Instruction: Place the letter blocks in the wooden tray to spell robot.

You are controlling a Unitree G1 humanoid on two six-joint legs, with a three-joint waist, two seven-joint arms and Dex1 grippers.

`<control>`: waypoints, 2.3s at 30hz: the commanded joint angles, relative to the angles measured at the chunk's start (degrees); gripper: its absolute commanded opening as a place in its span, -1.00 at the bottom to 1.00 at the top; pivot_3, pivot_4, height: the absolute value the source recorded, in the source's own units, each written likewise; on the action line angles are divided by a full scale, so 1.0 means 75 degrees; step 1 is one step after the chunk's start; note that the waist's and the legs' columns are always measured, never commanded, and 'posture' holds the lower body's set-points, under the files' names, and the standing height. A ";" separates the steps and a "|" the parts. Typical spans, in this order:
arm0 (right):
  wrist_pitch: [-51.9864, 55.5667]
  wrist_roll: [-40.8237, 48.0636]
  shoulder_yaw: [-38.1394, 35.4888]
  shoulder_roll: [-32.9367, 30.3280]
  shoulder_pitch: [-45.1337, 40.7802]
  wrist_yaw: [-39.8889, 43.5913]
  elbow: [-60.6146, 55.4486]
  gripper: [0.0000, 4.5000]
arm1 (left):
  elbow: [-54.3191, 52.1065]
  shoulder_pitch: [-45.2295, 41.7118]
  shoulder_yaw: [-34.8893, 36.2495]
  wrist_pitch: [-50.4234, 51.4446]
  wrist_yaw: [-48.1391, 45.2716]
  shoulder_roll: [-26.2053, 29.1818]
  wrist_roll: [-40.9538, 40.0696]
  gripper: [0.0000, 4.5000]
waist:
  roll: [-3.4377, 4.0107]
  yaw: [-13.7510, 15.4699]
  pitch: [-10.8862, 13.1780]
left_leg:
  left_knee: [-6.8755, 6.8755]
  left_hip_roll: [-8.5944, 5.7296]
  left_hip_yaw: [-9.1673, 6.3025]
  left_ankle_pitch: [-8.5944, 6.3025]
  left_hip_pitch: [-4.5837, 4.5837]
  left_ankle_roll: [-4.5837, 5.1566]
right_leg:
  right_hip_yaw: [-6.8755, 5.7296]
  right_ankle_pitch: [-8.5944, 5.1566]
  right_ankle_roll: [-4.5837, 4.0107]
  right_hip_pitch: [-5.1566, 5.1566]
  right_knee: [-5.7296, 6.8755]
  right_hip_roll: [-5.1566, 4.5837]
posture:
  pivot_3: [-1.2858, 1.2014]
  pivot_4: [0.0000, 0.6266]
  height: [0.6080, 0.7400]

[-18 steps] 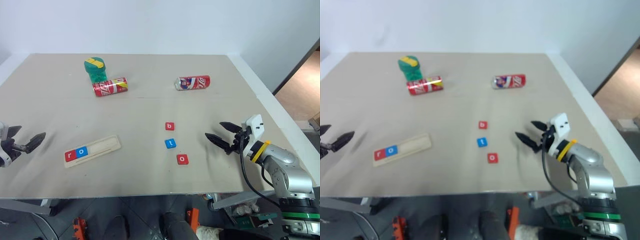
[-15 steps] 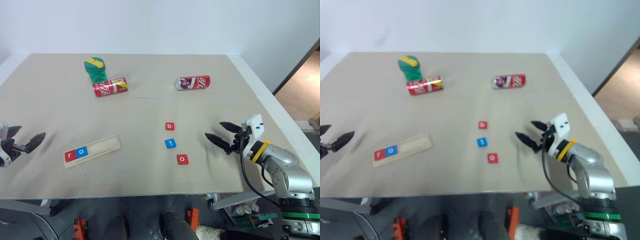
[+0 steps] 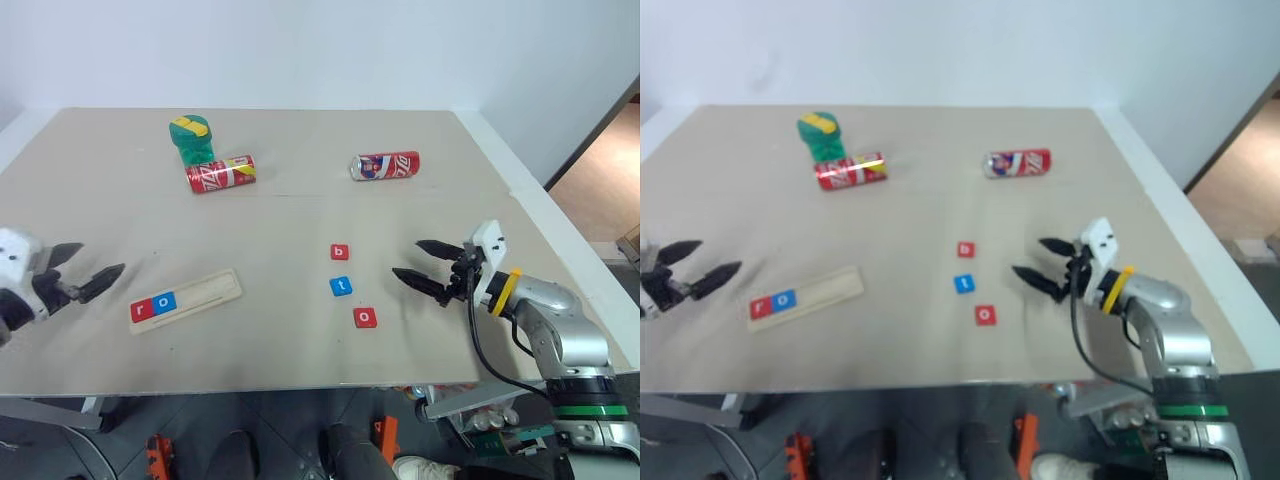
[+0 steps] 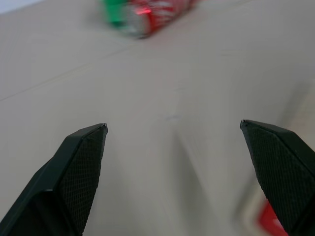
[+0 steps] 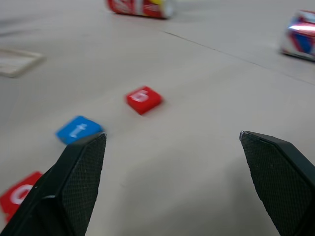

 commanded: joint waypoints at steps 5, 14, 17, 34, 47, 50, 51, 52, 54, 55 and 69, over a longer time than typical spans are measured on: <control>-0.0414 -0.0212 0.0944 0.0379 -0.1009 0.0796 -0.0036 0.99 | -0.1482 -0.0457 -0.1767 0.0802 -0.0917 0.0543 0.0251 1.00 | 0.0001 -0.0006 0.0001 | -0.0002 0.0004 -0.0014 0.0000 0.0001 0.0000 | -0.0004 -0.0003 -0.0005 -0.0001 0.0004 0.0017 | 0.03 -0.52 1.00; -0.0723 -0.0451 0.1162 0.0734 -0.1518 0.0842 0.0374 0.99 | -0.1172 -0.0998 -0.2535 0.0684 -0.1119 0.0585 0.0897 1.00 | 0.0007 -0.0001 0.0004 | 0.0006 0.0005 -0.0044 0.0000 -0.0022 0.0000 | -0.0006 -0.0010 -0.0005 -0.0008 0.0005 0.0028 | 0.03 -0.52 1.00; -0.0739 -0.0478 0.1146 0.0760 -0.1545 0.0831 0.0403 0.99 | -0.0984 -0.1088 -0.2588 0.0586 -0.1128 0.0557 0.1066 1.00 | 0.0007 -0.0001 0.0004 | 0.0009 0.0004 -0.0051 0.0000 -0.0025 0.0000 | -0.0010 -0.0010 -0.0005 -0.0007 0.0006 0.0029 | 0.03 -0.52 1.00; -0.0886 0.0398 0.1165 0.0868 -0.1288 0.2093 -0.0285 0.99 | 0.0845 -0.1569 -0.3232 0.0496 -0.1426 0.0143 0.1579 1.00 | 0.0024 0.0065 0.0002 | 0.0054 0.0005 -0.0089 0.0001 -0.0021 0.0002 | -0.0037 -0.0006 -0.0002 0.0029 0.0018 0.0038 | 0.03 -0.52 1.00; -0.1266 0.0046 0.1129 0.0927 -0.1301 0.2031 0.0019 1.00 | 0.0999 -0.2058 -0.3715 0.0321 -0.1845 0.0122 0.1989 0.42 | 0.0078 0.0065 -0.0025 | 0.0076 0.0005 -0.0088 0.0005 0.0020 0.0009 | -0.0036 -0.0009 -0.0034 0.0079 0.0018 0.0038 | 0.03 -0.52 1.00; -0.1346 -0.0018 0.1121 0.0923 -0.1311 0.1993 0.0087 1.00 | 0.0242 -0.2225 -0.4056 0.0396 -0.2215 0.0131 0.1966 0.42 | 0.0077 0.0080 -0.0025 | 0.0076 0.0003 -0.0089 0.0005 0.0014 0.0009 | -0.0035 -0.0012 -0.0026 0.0080 0.0018 0.0037 | 0.03 -0.52 1.00; -0.1375 -0.0042 0.1112 0.0915 -0.1329 0.1975 0.0142 1.00 | -0.0207 -0.2439 -0.4365 0.0463 -0.2379 0.0009 0.2003 0.42 | 0.0077 0.0090 -0.0025 | 0.0076 -0.0001 -0.0089 0.0005 0.0011 0.0009 | -0.0033 -0.0015 -0.0021 0.0080 0.0017 0.0034 | 0.03 -0.52 1.00; -0.1396 -0.0061 0.1104 0.0908 -0.1350 0.1962 0.0198 1.00 | -0.0473 -0.2656 -0.4606 0.0552 -0.2449 -0.0143 0.2048 0.42 | 0.0077 0.0108 -0.0025 | 0.0076 -0.0010 -0.0089 0.0005 0.0008 0.0008 | -0.0031 -0.0020 -0.0014 0.0080 0.0017 0.0026 | 0.03 -0.52 1.00; -0.1457 -0.0110 0.1103 0.0896 -0.1390 0.1958 0.0307 1.00 | -0.0632 -0.3007 -0.4981 0.0564 -0.2531 -0.0373 0.2202 0.42 | 0.0076 0.0142 -0.0024 | 0.0077 -0.0033 -0.0091 0.0005 -0.0003 0.0008 | -0.0029 -0.0025 0.0005 0.0080 0.0016 0.0009 | 0.03 -0.52 1.00; -0.1493 -0.0131 0.1107 0.0897 -0.1408 0.1963 0.0358 1.00 | -0.0582 -0.3171 -0.5121 0.0602 -0.2540 -0.0495 0.2272 0.42 | 0.0075 0.0138 -0.0023 | 0.0080 -0.0040 -0.0090 0.0005 -0.0008 0.0009 | -0.0026 -0.0023 0.0016 0.0079 0.0014 0.0004 | 0.03 -0.52 1.00; -0.1544 -0.0177 0.1054 0.0843 -0.1247 0.1837 0.0228 1.00 | 0.0988 -0.4780 -0.6210 0.0204 -0.2730 -0.1837 0.3113 0.42 | 0.0079 0.0067 -0.0018 | 0.0084 -0.0028 -0.0111 -0.0007 -0.0015 0.0028 | -0.0024 -0.0010 0.0035 0.0074 0.0012 0.0032 | 0.03 -0.52 1.00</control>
